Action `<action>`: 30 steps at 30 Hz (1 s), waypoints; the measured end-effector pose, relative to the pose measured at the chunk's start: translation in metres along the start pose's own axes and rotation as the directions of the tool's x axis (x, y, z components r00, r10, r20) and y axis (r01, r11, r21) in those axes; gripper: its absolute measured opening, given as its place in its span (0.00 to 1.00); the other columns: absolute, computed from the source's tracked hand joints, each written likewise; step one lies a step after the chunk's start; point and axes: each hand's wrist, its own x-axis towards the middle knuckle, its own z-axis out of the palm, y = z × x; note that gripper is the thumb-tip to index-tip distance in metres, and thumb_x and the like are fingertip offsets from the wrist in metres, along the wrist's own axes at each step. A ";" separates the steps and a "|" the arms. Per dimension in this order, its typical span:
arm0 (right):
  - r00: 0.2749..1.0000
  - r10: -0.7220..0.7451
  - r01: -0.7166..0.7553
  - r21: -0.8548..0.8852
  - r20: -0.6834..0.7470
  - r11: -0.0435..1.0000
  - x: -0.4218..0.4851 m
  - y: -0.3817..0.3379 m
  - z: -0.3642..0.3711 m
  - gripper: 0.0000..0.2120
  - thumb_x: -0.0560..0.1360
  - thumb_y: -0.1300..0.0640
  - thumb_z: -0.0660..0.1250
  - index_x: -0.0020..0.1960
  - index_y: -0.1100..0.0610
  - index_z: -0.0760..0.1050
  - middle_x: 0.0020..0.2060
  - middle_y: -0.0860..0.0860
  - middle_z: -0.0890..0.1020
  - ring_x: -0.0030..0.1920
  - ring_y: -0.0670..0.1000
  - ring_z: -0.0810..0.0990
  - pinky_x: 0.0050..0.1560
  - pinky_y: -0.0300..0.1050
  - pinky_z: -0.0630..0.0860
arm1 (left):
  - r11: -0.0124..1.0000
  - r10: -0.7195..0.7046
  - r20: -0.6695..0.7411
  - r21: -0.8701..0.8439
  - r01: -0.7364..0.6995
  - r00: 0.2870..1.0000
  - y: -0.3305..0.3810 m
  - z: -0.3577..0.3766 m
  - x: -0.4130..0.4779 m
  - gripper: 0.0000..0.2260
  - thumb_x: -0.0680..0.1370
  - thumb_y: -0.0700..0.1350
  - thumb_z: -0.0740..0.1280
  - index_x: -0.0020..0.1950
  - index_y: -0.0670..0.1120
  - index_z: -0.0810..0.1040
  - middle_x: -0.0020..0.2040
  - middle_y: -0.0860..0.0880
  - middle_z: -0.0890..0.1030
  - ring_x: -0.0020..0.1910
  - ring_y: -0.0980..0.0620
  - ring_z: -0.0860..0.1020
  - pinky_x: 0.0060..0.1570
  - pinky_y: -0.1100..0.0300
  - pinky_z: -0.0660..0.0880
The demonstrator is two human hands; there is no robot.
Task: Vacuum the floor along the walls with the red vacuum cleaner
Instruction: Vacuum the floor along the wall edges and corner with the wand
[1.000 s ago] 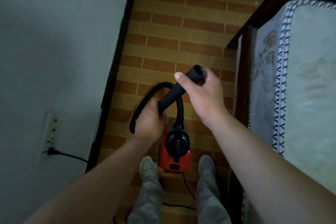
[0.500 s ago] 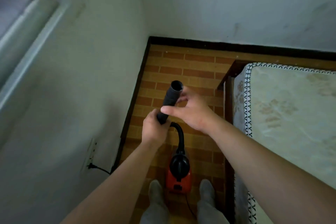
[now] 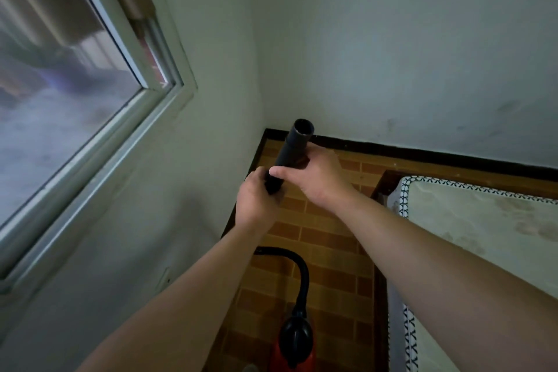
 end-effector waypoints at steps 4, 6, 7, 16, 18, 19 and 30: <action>0.994 -0.031 0.028 0.030 0.108 0.999 0.006 -0.013 -0.010 0.18 0.73 0.48 0.76 0.60 0.44 0.74 0.50 0.38 0.80 0.51 0.39 0.78 0.49 0.36 0.74 | 0.994 0.091 0.112 -0.066 -0.084 0.990 0.022 -0.007 0.008 0.13 0.80 0.43 0.69 0.64 0.50 0.77 0.51 0.55 0.83 0.52 0.55 0.82 0.54 0.52 0.81; 0.984 -0.037 0.042 -0.022 0.174 0.999 0.008 -0.016 -0.015 0.19 0.74 0.50 0.75 0.63 0.46 0.75 0.56 0.43 0.81 0.55 0.44 0.79 0.56 0.43 0.76 | 0.988 0.136 0.141 -0.097 -0.123 0.981 0.029 -0.012 0.011 0.15 0.80 0.41 0.68 0.66 0.49 0.77 0.53 0.55 0.83 0.53 0.56 0.82 0.55 0.53 0.81; 0.980 -0.048 0.060 -0.057 0.193 0.997 0.009 -0.019 -0.018 0.18 0.74 0.51 0.74 0.63 0.47 0.76 0.57 0.44 0.81 0.56 0.45 0.79 0.57 0.43 0.75 | 0.985 0.146 0.141 -0.113 -0.131 0.979 0.031 -0.013 0.013 0.16 0.80 0.40 0.68 0.67 0.48 0.76 0.54 0.55 0.83 0.54 0.56 0.81 0.56 0.53 0.81; 0.956 -0.278 0.291 -0.167 0.096 0.942 0.008 -0.046 -0.033 0.12 0.72 0.47 0.76 0.53 0.47 0.80 0.47 0.41 0.83 0.50 0.40 0.80 0.52 0.39 0.75 | 0.919 0.056 -0.057 -0.386 -0.073 0.997 0.059 -0.004 0.010 0.12 0.79 0.36 0.68 0.59 0.50 0.79 0.51 0.52 0.84 0.51 0.57 0.83 0.51 0.55 0.82; 0.953 -0.277 0.298 -0.218 0.122 0.929 0.011 -0.044 -0.040 0.23 0.72 0.47 0.76 0.66 0.43 0.75 0.59 0.41 0.80 0.61 0.42 0.77 0.62 0.44 0.74 | 0.898 0.035 -0.070 -0.435 -0.062 0.997 0.068 -0.009 0.010 0.13 0.80 0.37 0.68 0.62 0.51 0.77 0.53 0.54 0.83 0.52 0.58 0.83 0.49 0.60 0.81; 0.964 -0.234 0.260 -0.246 0.129 0.934 0.012 -0.040 -0.045 0.30 0.72 0.48 0.76 0.72 0.43 0.70 0.66 0.41 0.76 0.67 0.44 0.74 0.66 0.47 0.72 | 0.880 0.012 -0.079 -0.472 -0.048 0.997 0.072 -0.014 0.009 0.13 0.80 0.38 0.68 0.61 0.53 0.76 0.53 0.56 0.82 0.52 0.60 0.82 0.49 0.63 0.79; 0.990 0.011 0.045 -0.392 0.139 0.919 0.010 0.022 -0.048 0.36 0.76 0.51 0.73 0.79 0.48 0.61 0.73 0.48 0.72 0.72 0.52 0.71 0.66 0.47 0.72 | 0.599 -0.092 -0.124 -0.800 -0.045 0.988 0.095 -0.066 -0.006 0.10 0.83 0.42 0.65 0.64 0.47 0.74 0.57 0.49 0.83 0.58 0.52 0.83 0.59 0.50 0.80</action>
